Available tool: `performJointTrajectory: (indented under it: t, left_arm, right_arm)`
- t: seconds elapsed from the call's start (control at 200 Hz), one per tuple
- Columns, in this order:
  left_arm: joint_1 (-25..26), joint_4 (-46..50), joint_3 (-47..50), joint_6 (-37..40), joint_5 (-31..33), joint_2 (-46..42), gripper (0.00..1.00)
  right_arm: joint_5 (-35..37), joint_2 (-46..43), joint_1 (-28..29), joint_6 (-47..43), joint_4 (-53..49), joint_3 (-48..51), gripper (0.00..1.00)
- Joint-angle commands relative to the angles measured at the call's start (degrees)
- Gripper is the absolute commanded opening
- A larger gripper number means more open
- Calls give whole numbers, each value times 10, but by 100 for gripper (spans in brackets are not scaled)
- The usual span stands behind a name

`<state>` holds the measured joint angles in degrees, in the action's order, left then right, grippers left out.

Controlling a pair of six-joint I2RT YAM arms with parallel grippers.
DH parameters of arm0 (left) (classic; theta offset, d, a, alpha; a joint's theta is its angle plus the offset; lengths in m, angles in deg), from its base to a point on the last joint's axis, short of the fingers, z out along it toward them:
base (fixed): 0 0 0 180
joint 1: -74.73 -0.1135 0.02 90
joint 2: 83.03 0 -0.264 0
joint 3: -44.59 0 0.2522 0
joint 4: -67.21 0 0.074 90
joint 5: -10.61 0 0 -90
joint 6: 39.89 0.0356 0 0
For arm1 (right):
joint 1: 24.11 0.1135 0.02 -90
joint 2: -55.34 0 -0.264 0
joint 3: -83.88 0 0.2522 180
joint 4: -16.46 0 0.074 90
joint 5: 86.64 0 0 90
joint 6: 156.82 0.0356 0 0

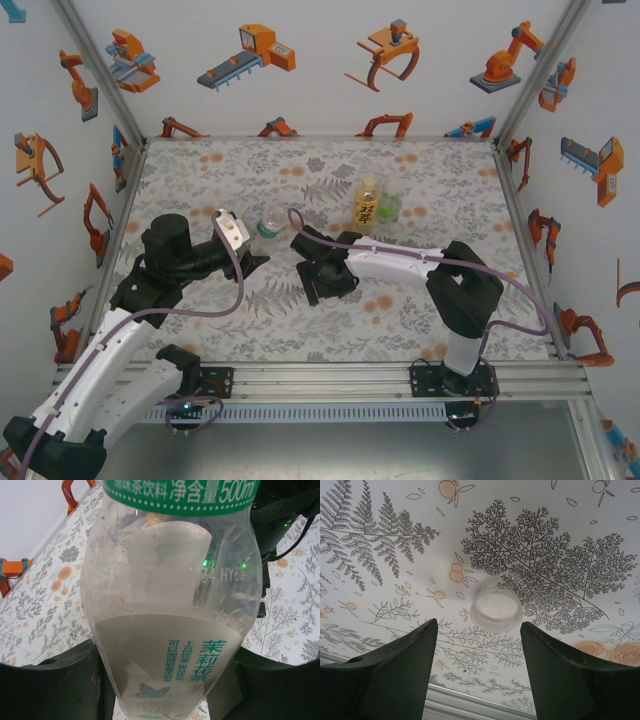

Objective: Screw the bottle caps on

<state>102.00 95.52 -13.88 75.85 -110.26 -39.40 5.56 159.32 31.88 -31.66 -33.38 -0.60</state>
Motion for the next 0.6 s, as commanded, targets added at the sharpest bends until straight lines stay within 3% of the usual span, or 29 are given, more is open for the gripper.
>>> performJointTrajectory:
  t: [0.0, 0.596]
  left_arm:
    - [-4, -15, 2, -4, -7, 0, 14]
    - [-5, -11, 0, -3, -13, 7, 14]
  right_arm:
    - [9, 6, 2, 8, 4, 4, 62]
    - [3, 27, 2, 5, 9, 3, 61]
